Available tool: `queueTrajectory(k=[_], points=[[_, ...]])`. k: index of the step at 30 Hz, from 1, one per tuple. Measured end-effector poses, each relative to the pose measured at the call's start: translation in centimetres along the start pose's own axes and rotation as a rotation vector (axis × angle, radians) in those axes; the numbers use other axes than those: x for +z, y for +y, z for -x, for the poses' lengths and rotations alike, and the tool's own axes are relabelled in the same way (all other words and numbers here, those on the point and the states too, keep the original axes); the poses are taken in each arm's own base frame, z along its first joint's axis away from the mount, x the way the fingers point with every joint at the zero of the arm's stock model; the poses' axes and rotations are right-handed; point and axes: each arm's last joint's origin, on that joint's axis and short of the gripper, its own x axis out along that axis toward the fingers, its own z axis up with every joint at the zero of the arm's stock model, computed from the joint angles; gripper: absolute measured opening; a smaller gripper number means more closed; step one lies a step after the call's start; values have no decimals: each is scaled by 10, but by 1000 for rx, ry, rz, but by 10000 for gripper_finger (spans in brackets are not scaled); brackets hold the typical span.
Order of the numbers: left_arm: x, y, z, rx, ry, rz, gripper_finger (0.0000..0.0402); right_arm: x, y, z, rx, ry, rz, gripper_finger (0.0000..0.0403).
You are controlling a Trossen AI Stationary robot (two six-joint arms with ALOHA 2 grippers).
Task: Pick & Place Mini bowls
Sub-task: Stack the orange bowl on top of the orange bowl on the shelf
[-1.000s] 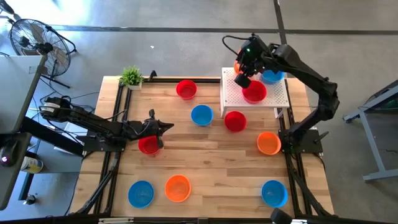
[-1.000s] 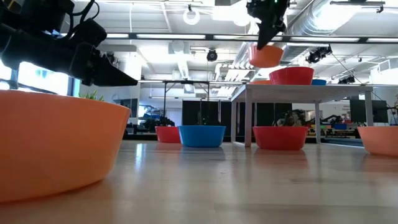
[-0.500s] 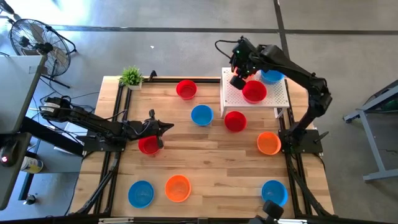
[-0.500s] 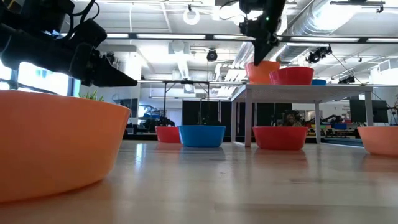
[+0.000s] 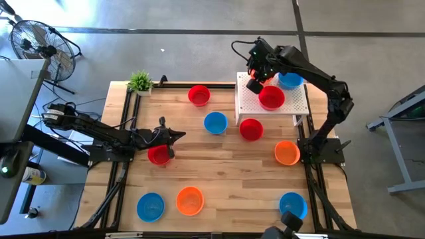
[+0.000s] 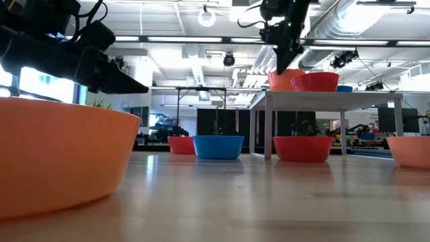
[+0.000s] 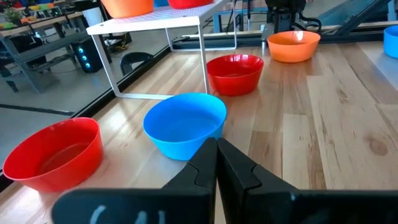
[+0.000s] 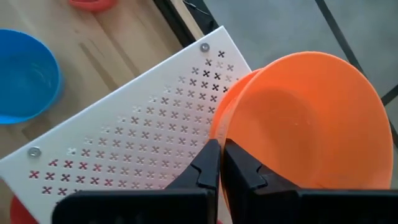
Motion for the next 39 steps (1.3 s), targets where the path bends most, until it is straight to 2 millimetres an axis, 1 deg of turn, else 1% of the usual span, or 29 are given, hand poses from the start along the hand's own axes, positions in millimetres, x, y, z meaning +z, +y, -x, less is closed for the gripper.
queueTrajectory(k=[9,16,23,34,39], points=[[0,0,0,0,0,0,1,1,0,-4,-2,9,0,4],[0,0,0,0,0,0,1,1,0,-4,-3,9,-4,16],[0,0,0,0,0,0,1,1,0,-4,-5,10,-3,8],[0,0,0,0,0,0,1,5,0,-24,-17,63,9,7],[0,0,0,0,1,0,1,6,0,-26,-37,72,7,12]])
